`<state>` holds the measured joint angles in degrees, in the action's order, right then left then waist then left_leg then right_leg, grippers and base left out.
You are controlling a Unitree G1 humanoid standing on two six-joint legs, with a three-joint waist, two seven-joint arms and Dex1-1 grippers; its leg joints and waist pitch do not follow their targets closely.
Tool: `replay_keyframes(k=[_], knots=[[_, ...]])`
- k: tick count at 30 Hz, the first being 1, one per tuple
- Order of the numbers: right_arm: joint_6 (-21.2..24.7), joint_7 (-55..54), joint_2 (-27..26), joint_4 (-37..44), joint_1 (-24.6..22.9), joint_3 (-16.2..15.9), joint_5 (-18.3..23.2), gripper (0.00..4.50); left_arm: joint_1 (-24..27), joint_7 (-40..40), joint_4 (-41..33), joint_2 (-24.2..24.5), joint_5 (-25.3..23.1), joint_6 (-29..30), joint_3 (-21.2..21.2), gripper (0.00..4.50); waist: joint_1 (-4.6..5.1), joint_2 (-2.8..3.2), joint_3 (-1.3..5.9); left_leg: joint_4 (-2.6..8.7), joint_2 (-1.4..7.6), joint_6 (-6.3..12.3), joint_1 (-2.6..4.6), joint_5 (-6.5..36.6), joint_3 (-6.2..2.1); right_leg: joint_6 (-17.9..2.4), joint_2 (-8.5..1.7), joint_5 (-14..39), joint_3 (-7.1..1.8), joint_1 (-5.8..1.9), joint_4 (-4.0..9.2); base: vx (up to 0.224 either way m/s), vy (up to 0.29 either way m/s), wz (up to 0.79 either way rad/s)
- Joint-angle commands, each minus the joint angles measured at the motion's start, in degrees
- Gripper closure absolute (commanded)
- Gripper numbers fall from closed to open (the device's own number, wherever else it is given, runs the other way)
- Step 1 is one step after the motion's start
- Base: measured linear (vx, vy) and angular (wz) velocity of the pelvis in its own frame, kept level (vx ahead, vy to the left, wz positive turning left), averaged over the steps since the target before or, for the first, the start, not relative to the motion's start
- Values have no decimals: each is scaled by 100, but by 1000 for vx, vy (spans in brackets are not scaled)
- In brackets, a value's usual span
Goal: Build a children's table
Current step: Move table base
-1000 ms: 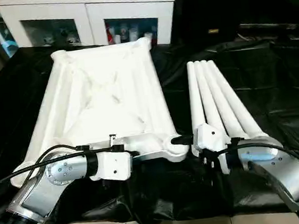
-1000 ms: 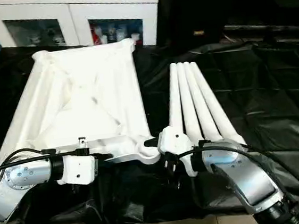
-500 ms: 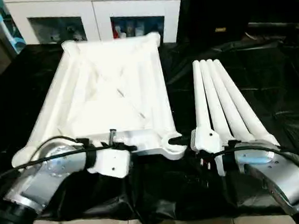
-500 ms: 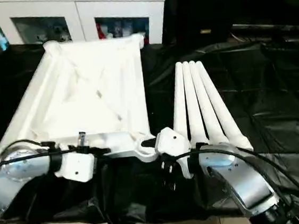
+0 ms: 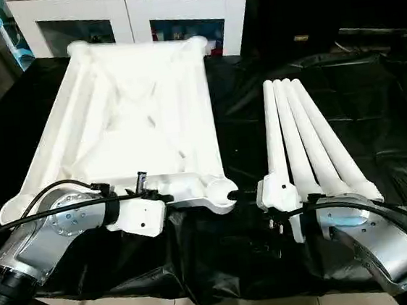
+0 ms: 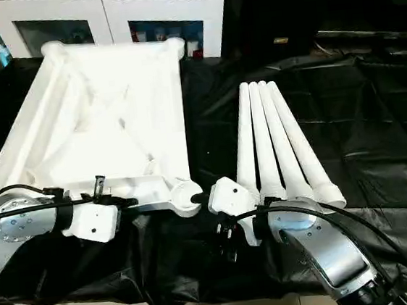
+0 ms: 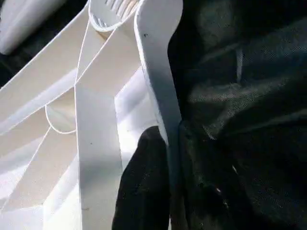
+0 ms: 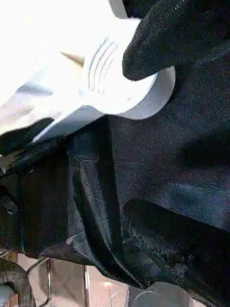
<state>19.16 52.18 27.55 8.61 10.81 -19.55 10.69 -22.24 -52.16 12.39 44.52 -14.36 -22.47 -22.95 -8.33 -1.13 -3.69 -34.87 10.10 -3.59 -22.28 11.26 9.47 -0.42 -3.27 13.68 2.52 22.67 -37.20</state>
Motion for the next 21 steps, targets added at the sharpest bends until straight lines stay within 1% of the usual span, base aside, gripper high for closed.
replay_keyframes(k=[1,3,7,10,12,14,15,16,17,18,19,21], knots=[[-13,-13,-14,42,8,47,16,0,-181,203,-212,142,22,-109,541,437,-12,150,490,341,295,55,144,258,-126,-1327,-455,-1637,-247,-323,217,0,0,0],[-14,-15,-17,40,12,43,14,0,-172,211,-185,144,29,-98,546,437,-12,156,489,337,293,63,149,260,-121,-1333,-453,-1620,-248,-312,219,0,0,0],[3,-22,-51,69,20,19,24,0,-118,244,183,176,42,-132,481,437,-10,166,491,335,291,55,152,282,-121,-1336,-454,-1596,-251,-309,220,0,0,0],[18,-60,-78,110,-2,39,41,0,-80,252,413,134,65,-153,416,437,-5,155,483,343,293,42,146,328,-123,-1335,-461,-1526,-254,-313,224,0,0,0],[17,-91,-106,116,-6,44,39,0,-84,318,515,82,54,-184,404,437,4,150,477,351,295,20,146,403,-123,-1328,-468,-1421,-258,-317,235,0,0,0],[28,-138,-157,128,-4,63,53,0,-105,370,617,3,71,-303,373,437,5,140,460,364,297,-2,151,532,-121,-1306,-475,-1198,-268,-311,256,0,0,0],[58,-141,-180,167,-3,54,68,0,-126,448,740,-85,98,-486,344,437,6,152,462,366,299,-13,153,565,-123,-1304,-482,-1142,-272,-311,262,0,0,0],[69,-138,-181,182,-4,50,70,0,-137,535,803,-160,136,-548,369,437,7,158,466,368,308,-34,165,609,-124,-1297,-478,-1101,-271,-303,262,0,0,0],[72,-136,-180,190,-7,48,72,0,-143,595,840,-210,161,-582,389,437,13,147,461,372,303,-35,156,634,-124,-1291,-475,-1086,-272,-310,267,0,0,0],[74,-137,-180,193,-10,49,74,0,-144,588,855,-248,221,-579,411,437,7,154,468,372,308,-40,162,641,-125,-1288,-481,-1081,-274,-310,266,0,0,0],[78,-140,-180,197,-12,50,75,0,-144,567,863,-288,291,-590,430,402,1,156,469,371,310,-40,168,667,-121,-1285,-481,-1050,-275,-299,271,0,0,0],[97,-149,-181,216,-20,61,88,0,-140,539,854,-318,346,-594,449,367,-4,169,472,375,311,-56,159,688,-124,-1286,-488,-996,-275,-302,270,0,0,0]])
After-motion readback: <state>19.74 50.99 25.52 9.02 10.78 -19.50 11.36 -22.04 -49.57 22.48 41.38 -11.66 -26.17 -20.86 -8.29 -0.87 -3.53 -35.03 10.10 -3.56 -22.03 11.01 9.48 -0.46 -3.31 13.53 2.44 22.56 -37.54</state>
